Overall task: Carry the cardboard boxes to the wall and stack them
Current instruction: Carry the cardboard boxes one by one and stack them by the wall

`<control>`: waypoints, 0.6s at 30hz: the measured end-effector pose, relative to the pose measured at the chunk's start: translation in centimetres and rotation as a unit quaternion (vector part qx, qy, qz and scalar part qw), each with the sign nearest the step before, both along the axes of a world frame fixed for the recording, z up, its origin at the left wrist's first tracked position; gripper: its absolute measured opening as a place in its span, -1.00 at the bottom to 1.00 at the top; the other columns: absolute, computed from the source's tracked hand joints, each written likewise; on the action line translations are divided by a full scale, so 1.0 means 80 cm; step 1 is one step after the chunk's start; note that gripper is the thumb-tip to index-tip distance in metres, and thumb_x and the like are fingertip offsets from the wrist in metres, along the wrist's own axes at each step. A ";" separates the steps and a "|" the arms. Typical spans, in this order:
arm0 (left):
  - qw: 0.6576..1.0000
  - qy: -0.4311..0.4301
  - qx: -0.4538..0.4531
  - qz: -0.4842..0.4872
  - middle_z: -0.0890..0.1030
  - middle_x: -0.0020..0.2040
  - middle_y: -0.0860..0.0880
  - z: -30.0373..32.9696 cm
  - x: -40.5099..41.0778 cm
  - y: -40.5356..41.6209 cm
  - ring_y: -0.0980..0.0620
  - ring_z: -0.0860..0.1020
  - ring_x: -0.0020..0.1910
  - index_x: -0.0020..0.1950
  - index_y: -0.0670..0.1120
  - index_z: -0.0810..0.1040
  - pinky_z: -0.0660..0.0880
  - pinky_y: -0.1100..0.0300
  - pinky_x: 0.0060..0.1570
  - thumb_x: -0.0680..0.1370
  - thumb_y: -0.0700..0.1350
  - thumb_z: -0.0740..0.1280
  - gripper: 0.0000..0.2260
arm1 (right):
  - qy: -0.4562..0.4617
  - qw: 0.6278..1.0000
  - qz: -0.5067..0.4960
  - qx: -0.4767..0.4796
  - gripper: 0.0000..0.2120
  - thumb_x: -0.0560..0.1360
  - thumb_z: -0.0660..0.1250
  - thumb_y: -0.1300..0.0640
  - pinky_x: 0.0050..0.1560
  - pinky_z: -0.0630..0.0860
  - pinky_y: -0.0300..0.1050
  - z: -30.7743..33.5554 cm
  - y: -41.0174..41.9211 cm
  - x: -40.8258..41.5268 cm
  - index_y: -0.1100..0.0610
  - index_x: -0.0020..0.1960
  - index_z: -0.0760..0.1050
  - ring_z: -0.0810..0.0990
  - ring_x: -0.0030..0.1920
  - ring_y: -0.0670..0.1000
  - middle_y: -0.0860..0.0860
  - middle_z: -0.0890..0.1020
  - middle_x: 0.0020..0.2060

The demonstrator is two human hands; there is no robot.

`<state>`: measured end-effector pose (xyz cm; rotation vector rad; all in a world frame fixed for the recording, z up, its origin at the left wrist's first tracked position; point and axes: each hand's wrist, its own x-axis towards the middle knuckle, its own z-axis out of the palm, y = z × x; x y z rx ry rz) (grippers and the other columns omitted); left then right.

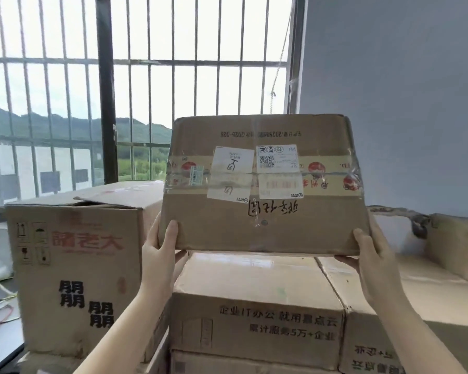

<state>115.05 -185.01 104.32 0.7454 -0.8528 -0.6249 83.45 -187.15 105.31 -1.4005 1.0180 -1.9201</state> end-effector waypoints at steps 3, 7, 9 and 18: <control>1.000 -0.007 -0.001 0.012 0.59 0.13 0.09 -0.003 -0.003 -0.072 0.11 0.61 0.02 0.34 0.14 0.40 0.61 0.25 -0.19 0.58 -0.05 0.27 -0.67 | 0.006 1.000 0.025 0.001 -0.57 0.64 0.10 0.21 -0.09 0.63 -0.16 0.004 -0.083 -0.002 -0.25 0.34 0.38 0.61 -0.10 -0.22 -0.35 0.61 -0.05; 1.000 0.001 0.019 -0.004 0.61 0.16 0.10 -0.025 0.006 -0.140 0.07 0.62 0.08 0.33 0.20 0.43 0.61 0.04 -0.01 0.45 0.15 0.41 -0.54 | 0.023 0.999 0.035 -0.002 -0.49 0.63 0.06 0.29 -0.14 0.60 -0.27 -0.011 -0.168 0.003 -0.37 0.14 0.39 0.60 -0.14 -0.25 -0.39 0.63 -0.11; 0.999 -0.024 0.042 -0.008 0.59 0.22 0.09 -0.038 0.016 -0.170 0.02 0.58 0.18 0.28 0.27 0.44 0.57 -0.04 0.07 0.43 0.19 0.41 -0.56 | 0.024 0.999 0.034 0.009 -0.46 0.63 0.07 0.29 -0.05 0.59 -0.26 -0.029 -0.204 0.009 -0.38 0.18 0.41 0.59 -0.05 -0.23 -0.33 0.63 0.00; 0.927 -0.268 0.253 0.070 0.34 0.45 0.00 -0.143 0.034 -0.268 0.02 0.27 0.44 0.53 -0.06 0.15 0.19 0.06 0.44 0.61 -0.24 0.17 -0.50 | 0.138 0.972 0.036 0.184 -0.57 0.50 0.15 0.49 0.11 0.39 -0.20 -0.140 -0.258 0.007 0.15 0.29 0.25 0.46 0.17 0.00 0.06 0.48 0.18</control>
